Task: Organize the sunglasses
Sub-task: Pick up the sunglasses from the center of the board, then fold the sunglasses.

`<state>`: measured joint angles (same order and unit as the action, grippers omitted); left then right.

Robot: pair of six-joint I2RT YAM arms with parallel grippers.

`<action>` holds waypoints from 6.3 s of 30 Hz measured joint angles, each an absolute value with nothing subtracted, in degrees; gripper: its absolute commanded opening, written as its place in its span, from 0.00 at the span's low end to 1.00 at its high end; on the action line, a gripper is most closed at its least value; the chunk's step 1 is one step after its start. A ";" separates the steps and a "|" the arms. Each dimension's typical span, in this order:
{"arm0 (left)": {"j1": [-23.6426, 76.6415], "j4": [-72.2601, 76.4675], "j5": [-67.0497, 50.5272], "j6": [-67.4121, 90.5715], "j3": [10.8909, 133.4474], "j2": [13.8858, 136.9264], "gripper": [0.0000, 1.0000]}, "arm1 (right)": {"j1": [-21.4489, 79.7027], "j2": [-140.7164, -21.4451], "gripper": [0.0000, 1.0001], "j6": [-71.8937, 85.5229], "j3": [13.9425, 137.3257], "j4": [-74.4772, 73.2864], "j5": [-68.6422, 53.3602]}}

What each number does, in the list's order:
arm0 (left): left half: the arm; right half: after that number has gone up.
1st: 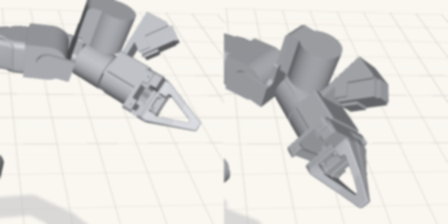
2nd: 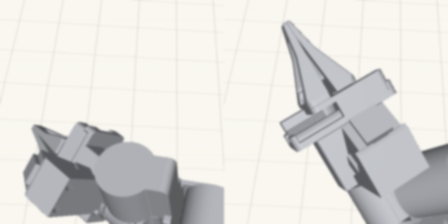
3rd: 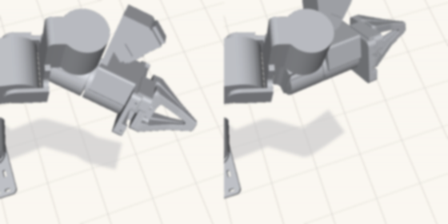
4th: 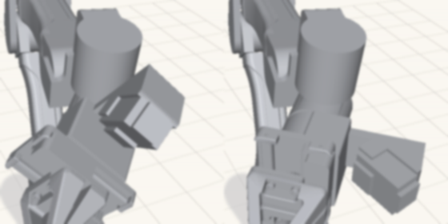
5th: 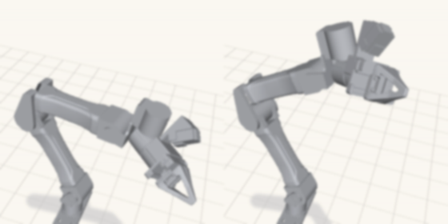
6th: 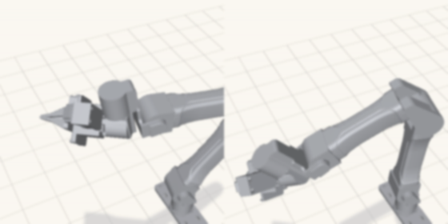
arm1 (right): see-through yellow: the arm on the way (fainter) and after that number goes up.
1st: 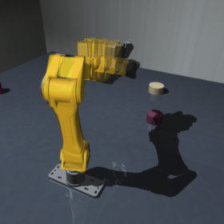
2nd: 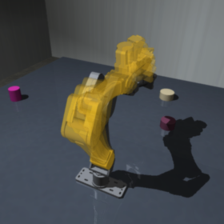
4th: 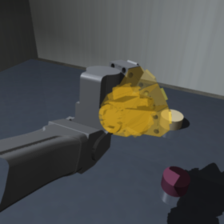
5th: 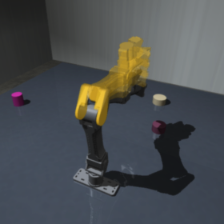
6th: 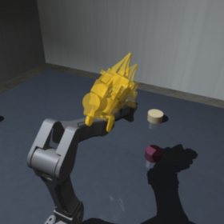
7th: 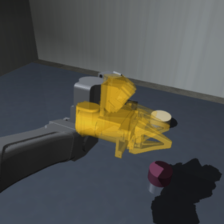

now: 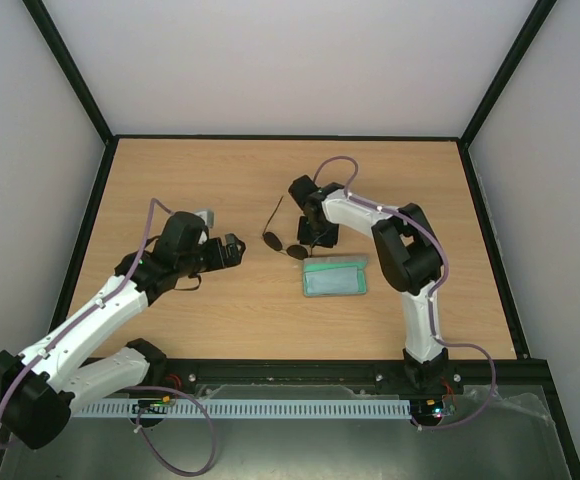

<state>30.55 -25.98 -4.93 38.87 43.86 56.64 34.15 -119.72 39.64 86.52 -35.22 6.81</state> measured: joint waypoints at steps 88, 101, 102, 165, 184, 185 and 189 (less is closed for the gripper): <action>22.70 -33.67 -7.73 39.05 42.17 50.59 0.80 | 55.13 -80.03 0.01 33.69 78.22 -40.45 19.94; 35.24 -24.67 -7.46 41.47 48.56 62.26 0.74 | 55.13 -80.77 0.01 33.71 77.12 -39.81 18.28; 37.06 -24.03 -7.16 41.91 48.99 62.98 0.74 | 55.13 -80.97 0.01 33.69 77.12 -39.75 18.24; 33.47 -5.78 -12.71 69.19 32.58 36.69 0.99 | 41.98 -73.87 0.02 54.43 66.87 -23.88 7.25; 39.70 7.97 -6.37 75.40 32.60 43.38 0.99 | 41.98 -74.04 0.01 61.12 64.20 -17.76 3.86; 40.07 8.25 -5.89 75.35 32.60 43.51 0.99 | 42.00 -74.04 0.01 61.10 64.20 -17.76 3.86; 41.54 8.86 -4.38 74.59 32.62 44.31 0.99 | 42.04 -74.06 0.01 61.10 64.20 -17.76 3.86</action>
